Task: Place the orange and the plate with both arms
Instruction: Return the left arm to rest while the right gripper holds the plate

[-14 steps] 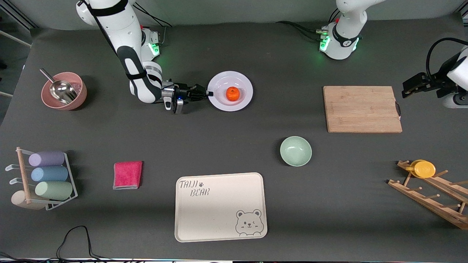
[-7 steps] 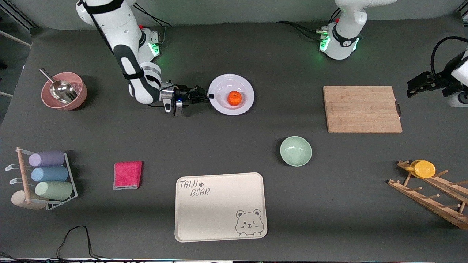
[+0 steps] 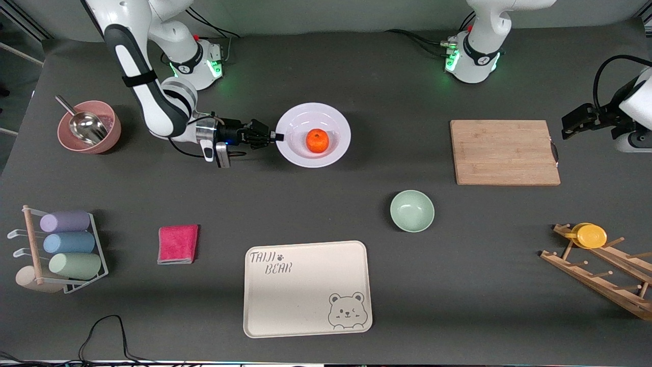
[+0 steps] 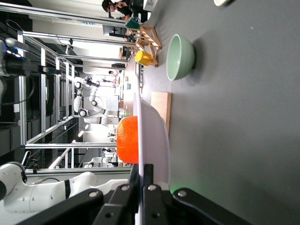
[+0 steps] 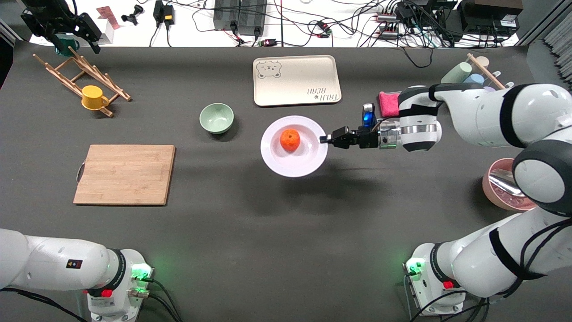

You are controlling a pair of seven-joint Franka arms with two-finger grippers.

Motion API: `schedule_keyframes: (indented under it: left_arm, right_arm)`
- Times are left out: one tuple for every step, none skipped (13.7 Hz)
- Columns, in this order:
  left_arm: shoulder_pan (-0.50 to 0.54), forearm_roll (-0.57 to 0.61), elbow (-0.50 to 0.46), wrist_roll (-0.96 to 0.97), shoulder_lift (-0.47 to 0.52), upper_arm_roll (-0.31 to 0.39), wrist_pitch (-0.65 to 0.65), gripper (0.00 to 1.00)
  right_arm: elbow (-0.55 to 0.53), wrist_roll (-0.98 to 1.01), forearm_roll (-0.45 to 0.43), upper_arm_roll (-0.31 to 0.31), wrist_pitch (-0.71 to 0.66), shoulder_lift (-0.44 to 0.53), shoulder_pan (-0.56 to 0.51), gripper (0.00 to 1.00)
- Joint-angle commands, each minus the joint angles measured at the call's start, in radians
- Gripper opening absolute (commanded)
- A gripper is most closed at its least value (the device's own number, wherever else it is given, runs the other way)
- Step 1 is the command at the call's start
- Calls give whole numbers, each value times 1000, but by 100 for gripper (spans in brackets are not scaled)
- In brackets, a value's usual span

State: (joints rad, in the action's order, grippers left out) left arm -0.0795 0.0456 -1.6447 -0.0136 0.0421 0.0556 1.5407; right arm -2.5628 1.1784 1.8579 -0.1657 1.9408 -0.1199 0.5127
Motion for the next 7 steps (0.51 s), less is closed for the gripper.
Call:
schedule_keyframes:
  left_arm:
    - [-13,-22,-24,9,21,21,16,100]
    - [-6,-26,-24,9,27,23,18,100]
    - [-2,-26,-27,9,28,23,31,100]
    - [3,-26,-27,9,25,23,67,100]
    - [26,-29,-30,4,27,23,81,100]
    - [29,-29,-33,1,27,21,76,100]
    - [29,-29,-40,0,28,21,75,100]
  right_arm:
    - [116,-81,-17,2,-11,-64,-20,0]
    - [180,-103,-19,0,-11,-114,-32,0]
    - [247,-126,-25,-5,-11,-163,-36,0]
    - [327,-163,-49,-12,-13,-217,-48,0]
    - [413,-201,-84,-23,-16,-271,-62,0]
    - [499,-250,-109,-32,-37,-324,-74,0]
    - [595,-302,-114,-44,-74,-386,-91,0]
